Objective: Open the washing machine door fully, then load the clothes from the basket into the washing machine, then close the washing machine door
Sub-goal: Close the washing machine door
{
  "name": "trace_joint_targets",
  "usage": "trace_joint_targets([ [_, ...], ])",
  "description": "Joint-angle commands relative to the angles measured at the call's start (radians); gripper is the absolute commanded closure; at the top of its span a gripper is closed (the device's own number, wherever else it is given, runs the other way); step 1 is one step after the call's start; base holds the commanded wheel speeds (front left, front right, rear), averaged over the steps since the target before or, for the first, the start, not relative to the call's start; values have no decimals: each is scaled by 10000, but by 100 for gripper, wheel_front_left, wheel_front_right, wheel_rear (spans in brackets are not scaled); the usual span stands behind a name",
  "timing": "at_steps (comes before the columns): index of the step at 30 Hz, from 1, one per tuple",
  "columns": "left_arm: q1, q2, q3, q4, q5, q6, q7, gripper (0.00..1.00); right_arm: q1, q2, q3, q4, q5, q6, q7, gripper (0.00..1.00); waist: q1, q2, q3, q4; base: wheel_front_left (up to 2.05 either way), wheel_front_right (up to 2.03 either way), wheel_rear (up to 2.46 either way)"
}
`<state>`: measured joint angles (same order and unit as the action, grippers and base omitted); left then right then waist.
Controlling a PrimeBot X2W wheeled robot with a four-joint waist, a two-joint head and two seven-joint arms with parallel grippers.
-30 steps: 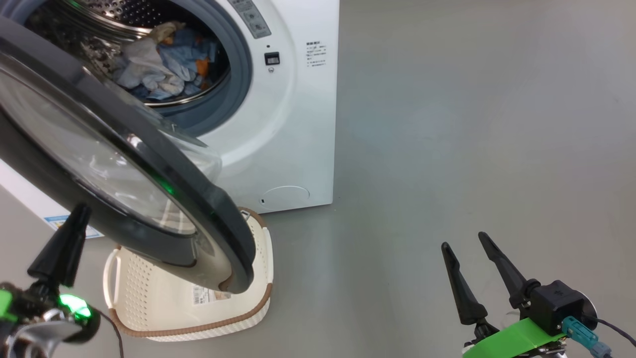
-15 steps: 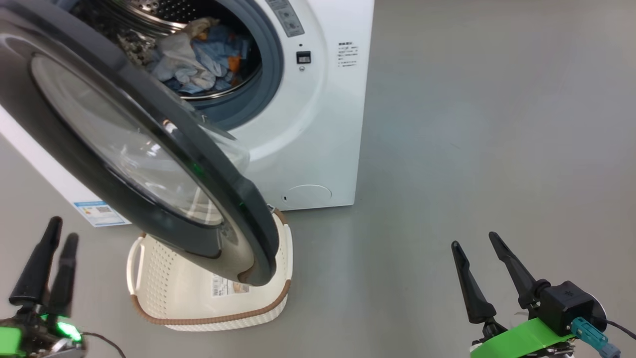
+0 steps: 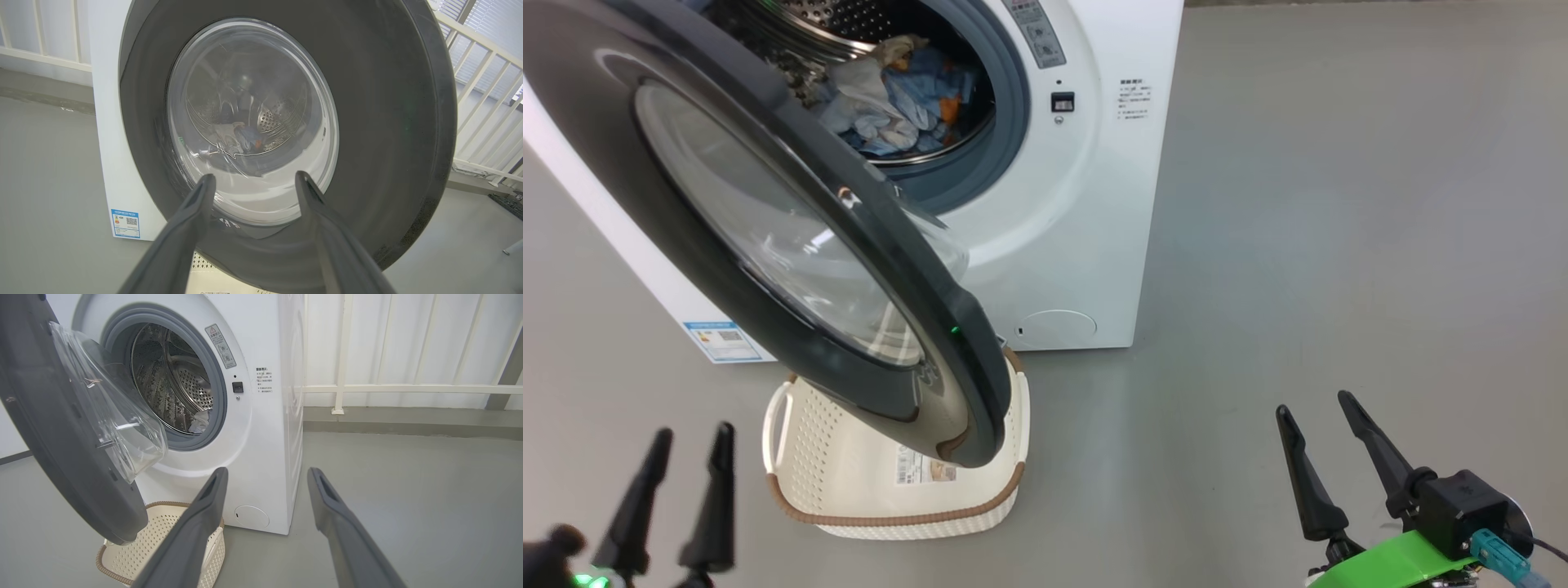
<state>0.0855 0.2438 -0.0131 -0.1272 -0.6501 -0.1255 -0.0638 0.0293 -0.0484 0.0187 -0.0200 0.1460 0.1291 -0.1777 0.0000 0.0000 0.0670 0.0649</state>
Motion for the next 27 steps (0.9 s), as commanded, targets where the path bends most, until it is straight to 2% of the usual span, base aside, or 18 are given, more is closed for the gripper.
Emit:
trace_joint_targets([
  [1, -127, 212, 176, -131, 498, 144, -331, 0, -18, -18, 207, -316, -104, 16, 31, 0, 0, 0, -78, 88, 0, 0, 0],
  [6, 83, 240, -282, 408, 2019, 757, -928, 0, 165, -18, 189, -399, -147, 16, 131, 0, 0, 0, -227, 166, 0, 0, 0],
  [13, 193, 259, -599, 1047, 3079, 1419, -1212, 0, 468, -18, 161, -408, -97, 16, 209, 0, 0, 0, -514, 100, 0, 0, 0],
  [27, 250, 184, -966, 1207, 3252, 1514, -1296, 0, 695, -18, 113, -331, -15, 16, 254, 0, 0, 0, -835, -24, 0, 0, 0],
])
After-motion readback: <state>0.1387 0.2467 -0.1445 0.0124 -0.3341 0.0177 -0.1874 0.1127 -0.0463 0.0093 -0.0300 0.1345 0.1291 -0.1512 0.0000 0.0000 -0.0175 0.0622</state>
